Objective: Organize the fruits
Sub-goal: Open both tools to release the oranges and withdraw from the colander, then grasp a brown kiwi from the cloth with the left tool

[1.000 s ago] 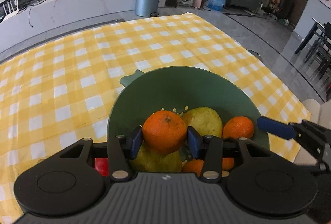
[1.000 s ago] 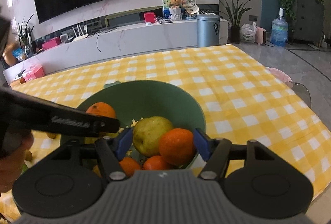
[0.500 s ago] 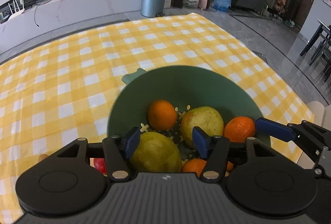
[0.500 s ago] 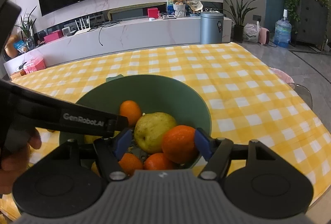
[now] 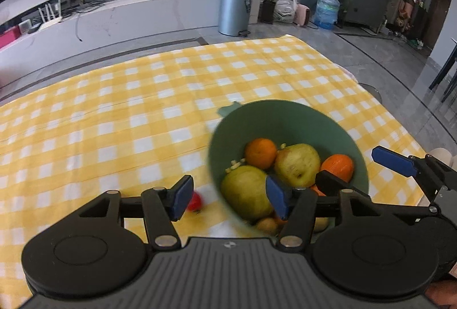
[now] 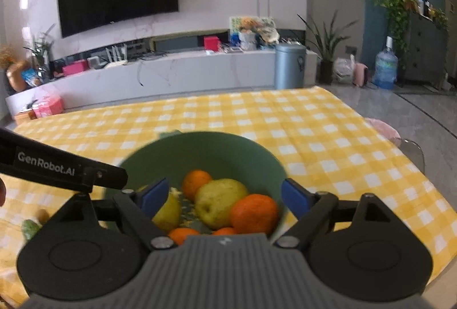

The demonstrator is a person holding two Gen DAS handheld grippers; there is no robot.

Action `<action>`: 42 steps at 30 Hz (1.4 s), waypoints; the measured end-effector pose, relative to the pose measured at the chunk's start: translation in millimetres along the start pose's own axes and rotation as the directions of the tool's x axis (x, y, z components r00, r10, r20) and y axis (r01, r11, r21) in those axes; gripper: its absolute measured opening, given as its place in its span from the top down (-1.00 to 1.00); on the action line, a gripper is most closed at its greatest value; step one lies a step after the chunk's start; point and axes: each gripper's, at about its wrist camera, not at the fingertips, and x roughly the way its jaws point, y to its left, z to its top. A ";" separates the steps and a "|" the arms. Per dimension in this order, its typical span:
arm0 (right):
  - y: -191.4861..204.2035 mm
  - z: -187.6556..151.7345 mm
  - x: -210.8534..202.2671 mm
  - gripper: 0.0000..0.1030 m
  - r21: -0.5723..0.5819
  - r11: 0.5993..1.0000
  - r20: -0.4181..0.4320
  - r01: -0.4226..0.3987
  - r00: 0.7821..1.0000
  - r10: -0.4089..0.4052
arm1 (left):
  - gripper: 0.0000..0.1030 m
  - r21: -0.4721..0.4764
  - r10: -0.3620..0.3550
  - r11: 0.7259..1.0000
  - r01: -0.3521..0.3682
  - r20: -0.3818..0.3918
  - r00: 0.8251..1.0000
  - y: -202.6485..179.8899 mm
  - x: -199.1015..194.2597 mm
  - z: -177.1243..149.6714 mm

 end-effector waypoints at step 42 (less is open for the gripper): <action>128.4 -49.2 14.0 0.16 -0.226 0.942 -0.166 -0.250 0.962 0.215 | 0.00 -0.090 0.064 0.994 -0.067 -0.039 0.997 137.4 6.6 -76.9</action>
